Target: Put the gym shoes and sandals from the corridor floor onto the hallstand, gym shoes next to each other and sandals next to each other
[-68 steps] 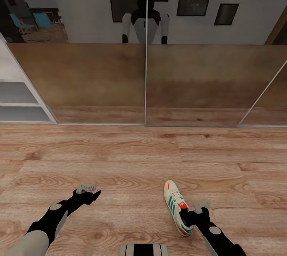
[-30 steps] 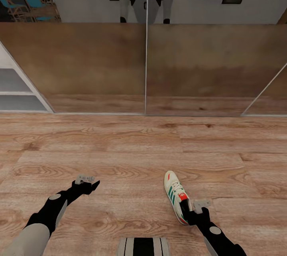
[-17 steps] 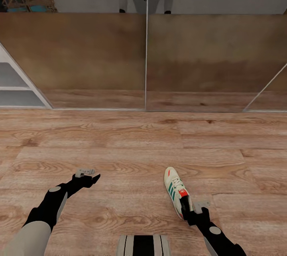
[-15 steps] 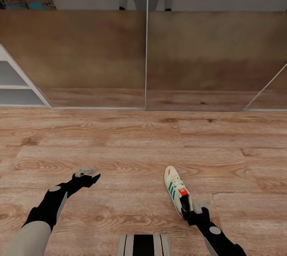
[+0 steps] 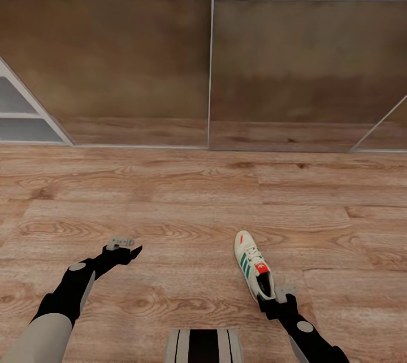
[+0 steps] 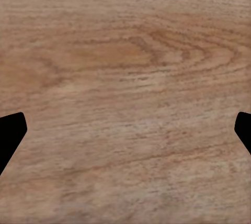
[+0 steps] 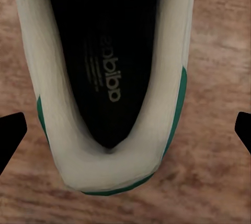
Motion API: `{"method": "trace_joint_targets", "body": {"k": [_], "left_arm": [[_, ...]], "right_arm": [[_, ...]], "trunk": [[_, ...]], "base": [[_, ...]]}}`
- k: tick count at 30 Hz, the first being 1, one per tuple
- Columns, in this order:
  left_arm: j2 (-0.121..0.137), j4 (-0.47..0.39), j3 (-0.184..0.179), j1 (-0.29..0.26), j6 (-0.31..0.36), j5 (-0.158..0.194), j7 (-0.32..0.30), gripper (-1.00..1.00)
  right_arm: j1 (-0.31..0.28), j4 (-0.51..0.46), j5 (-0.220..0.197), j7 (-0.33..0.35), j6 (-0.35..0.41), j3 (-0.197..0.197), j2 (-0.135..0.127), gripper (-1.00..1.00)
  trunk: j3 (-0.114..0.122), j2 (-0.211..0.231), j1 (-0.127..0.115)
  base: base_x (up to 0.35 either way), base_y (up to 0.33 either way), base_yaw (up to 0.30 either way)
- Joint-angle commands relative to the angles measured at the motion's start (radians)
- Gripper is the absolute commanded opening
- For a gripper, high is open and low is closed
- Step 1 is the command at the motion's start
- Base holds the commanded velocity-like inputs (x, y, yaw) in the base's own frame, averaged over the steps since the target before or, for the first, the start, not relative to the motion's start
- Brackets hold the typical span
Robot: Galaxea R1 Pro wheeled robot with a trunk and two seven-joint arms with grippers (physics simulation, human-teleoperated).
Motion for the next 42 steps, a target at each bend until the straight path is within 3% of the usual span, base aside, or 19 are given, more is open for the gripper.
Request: {"method": "trace_joint_targets", "body": {"k": [1,5,37,38,42], "left_arm": [[-0.001,-0.002,0.005,-0.001,0.007,-0.004,-0.008,1.0],[0.0,-0.002,0.005,0.0,0.007,-0.004,-0.008,1.0],[-0.001,-0.002,0.004,0.002,-0.001,-0.004,-0.009,1.0],[-0.001,-0.002,0.004,0.002,-0.002,-0.004,-0.009,1.0],[-0.001,-0.002,0.003,0.002,-0.004,-0.004,-0.009,1.0]], "right_arm": [[0.0,0.001,0.008,-0.001,-0.003,0.002,-0.001,1.0],[0.0,0.001,0.008,-0.001,-0.003,0.002,0.0,1.0],[0.0,0.001,0.008,-0.002,-0.003,0.003,-0.001,1.0],[0.0,0.001,0.008,-0.002,-0.003,0.003,-0.001,-1.0],[0.0,0.001,0.008,-0.002,-0.003,0.002,-0.002,-1.0]], "trunk": [[-0.001,0.0,0.0],[-0.013,-0.001,0.001],[-0.014,-0.001,0.001],[-0.014,-0.001,0.001],[-0.014,-0.001,0.001]], "base": [[0.0,0.0,0.003],[0.0,0.0,0.001],[0.021,0.005,0.0],[0.021,0.009,0.0],[0.009,0.004,0.0]]}}
